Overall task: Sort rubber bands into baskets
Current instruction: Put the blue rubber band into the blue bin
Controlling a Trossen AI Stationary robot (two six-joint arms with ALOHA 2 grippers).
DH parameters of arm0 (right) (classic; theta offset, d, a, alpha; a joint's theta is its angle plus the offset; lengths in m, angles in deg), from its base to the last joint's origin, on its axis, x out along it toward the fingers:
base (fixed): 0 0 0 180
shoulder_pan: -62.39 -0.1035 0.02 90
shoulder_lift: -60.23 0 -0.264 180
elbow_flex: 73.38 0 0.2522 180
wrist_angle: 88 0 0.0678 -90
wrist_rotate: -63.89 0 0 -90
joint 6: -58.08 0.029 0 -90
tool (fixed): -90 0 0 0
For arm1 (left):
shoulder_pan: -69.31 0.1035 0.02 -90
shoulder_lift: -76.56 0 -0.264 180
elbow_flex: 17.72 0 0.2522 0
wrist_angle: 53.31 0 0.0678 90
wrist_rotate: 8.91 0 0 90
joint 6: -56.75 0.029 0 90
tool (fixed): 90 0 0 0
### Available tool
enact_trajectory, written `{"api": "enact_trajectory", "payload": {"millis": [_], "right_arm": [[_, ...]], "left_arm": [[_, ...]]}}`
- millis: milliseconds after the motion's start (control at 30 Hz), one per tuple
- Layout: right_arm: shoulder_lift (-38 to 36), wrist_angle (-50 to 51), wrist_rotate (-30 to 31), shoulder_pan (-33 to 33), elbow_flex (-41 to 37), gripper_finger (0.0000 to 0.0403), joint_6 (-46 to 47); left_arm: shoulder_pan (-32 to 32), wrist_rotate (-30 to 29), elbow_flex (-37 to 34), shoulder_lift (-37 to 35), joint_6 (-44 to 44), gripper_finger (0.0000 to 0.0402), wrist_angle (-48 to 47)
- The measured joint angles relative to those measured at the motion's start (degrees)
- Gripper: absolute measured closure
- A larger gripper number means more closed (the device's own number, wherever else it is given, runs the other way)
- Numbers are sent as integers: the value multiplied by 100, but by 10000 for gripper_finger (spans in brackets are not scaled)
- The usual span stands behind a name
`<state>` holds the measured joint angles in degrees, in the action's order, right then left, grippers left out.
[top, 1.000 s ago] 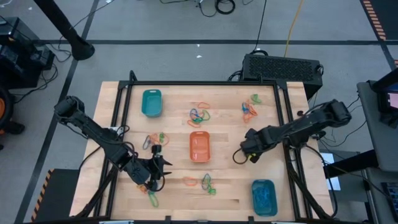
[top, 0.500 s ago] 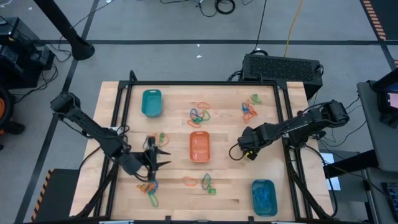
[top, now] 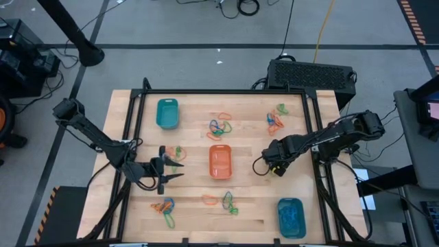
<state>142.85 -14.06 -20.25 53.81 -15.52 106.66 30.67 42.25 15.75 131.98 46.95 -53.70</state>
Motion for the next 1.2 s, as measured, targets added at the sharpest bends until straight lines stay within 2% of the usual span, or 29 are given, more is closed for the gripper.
{"api": "enact_trajectory", "payload": {"millis": [167,333,500,633,867,1033,1200], "right_arm": [[60,-89,-19,-1,-1,259,-157],[196,-633,-21,74,-113,259,-259],[377,-620,-22,105,-120,264,-269],[391,-543,-19,105,-120,292,-277],[391,-262,-12,105,-50,393,-289],[391,61,-6,105,312,400,-345],[391,937,32,94,934,402,-230]], "left_arm": [[10,39,0,0,15,244,-2],[10,113,0,2,12,244,1],[29,138,0,4,118,244,103],[111,205,0,6,116,244,128],[209,276,0,7,113,244,137],[272,381,0,7,116,244,168],[300,421,0,7,113,244,167]]}}
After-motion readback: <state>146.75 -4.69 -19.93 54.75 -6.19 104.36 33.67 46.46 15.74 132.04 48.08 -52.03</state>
